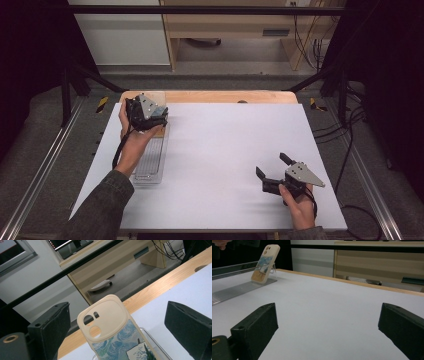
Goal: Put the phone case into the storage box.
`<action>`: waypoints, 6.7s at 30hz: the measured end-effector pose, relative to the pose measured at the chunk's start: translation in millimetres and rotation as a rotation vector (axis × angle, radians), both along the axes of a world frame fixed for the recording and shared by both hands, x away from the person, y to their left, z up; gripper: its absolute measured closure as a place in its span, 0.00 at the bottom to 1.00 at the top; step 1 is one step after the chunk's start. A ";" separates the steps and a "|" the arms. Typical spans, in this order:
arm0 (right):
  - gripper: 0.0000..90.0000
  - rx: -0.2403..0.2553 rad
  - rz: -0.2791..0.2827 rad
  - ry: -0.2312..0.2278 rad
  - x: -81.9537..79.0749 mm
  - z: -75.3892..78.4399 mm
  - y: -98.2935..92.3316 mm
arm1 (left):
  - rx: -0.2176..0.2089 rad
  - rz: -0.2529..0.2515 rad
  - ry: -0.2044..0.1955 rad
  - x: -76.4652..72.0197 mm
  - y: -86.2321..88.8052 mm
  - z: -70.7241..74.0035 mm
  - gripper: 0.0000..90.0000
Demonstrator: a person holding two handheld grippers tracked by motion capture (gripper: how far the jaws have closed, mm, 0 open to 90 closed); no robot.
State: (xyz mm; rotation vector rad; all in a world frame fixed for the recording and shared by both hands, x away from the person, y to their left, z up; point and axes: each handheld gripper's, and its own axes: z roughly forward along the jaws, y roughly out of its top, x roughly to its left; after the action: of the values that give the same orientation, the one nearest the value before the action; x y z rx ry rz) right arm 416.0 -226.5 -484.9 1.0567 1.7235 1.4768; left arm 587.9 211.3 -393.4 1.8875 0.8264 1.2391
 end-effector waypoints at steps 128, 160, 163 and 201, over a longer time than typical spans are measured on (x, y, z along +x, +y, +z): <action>0.03 -0.047 0.023 -0.023 -6.8 4.4 11.4 | 0.033 -0.199 -0.139 -136.2 13.2 31.1 0.03; 0.03 -0.048 0.021 -0.025 -7.6 5.0 11.2 | -0.373 -0.235 -0.051 -168.1 50.2 28.9 0.03; 0.03 -0.047 0.020 -0.024 -7.7 5.0 11.0 | -0.391 -0.228 -0.048 -169.9 56.3 26.2 0.03; 0.03 -0.056 0.020 -0.025 -7.8 4.7 9.8 | -0.516 -0.205 0.009 -177.6 101.6 -27.0 0.03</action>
State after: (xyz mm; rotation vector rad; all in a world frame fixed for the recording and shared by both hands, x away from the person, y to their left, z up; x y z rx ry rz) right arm 408.2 -216.7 -480.2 0.9901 1.7525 1.4393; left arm 410.3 313.0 -420.4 1.5126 0.8369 0.7966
